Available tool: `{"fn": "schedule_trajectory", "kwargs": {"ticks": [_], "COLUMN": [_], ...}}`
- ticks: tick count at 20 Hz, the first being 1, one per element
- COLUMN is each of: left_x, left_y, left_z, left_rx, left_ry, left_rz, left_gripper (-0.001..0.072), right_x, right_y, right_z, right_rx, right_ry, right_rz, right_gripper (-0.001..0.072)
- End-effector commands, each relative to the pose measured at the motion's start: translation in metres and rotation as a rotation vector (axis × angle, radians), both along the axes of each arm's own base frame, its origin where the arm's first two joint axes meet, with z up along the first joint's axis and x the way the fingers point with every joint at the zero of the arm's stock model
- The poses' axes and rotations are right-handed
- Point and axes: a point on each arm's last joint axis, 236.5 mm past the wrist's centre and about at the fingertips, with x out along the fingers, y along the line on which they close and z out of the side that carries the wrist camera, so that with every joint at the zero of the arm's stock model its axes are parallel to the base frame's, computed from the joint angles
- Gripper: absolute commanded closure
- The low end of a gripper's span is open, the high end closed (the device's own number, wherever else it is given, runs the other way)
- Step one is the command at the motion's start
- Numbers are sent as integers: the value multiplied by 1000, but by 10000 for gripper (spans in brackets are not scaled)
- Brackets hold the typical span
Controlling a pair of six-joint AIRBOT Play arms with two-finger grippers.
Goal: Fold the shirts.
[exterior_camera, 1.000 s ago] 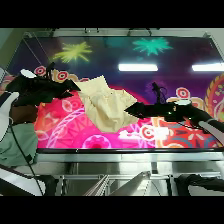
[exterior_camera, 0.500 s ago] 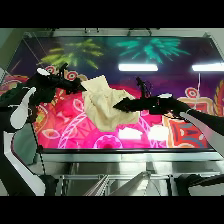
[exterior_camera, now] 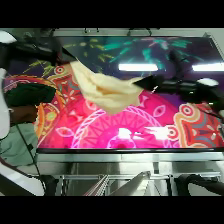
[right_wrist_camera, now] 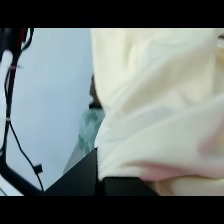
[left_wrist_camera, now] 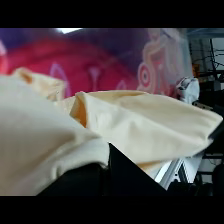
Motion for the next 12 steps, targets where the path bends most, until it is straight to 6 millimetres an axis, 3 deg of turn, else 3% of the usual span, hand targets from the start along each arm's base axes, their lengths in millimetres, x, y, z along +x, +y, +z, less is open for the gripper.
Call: {"fn": "schedule_trajectory", "kwargs": {"ticks": [1,2,4,6,7,9,12], "left_x": [-63,-83,-126,-156,-164,-167,-151], "left_y": [9,12,16,27,35,53,61], "left_z": [147,177,209,207,199,171,119], "left_rx": [-12,-10,41,164,223,319,326], "left_ry": [-309,-387,-503,-552,-552,-514,-409], "left_rz": [49,96,147,201,231,288,315], "left_gripper": [707,706,705,703,688,688,687], "right_x": [-23,-36,-65,-85,-85,-75,-45], "right_y": [-67,-78,-86,-92,-97,-105,-101], "right_z": [116,142,185,212,214,195,122], "right_rx": [38,27,-1,-45,-85,-175,-286], "right_ry": [-253,-332,-480,-586,-602,-545,-297], "right_rz": [-221,-277,-366,-469,-520,-574,-518], "right_gripper": [696,696,696,697,696,695,695]}}
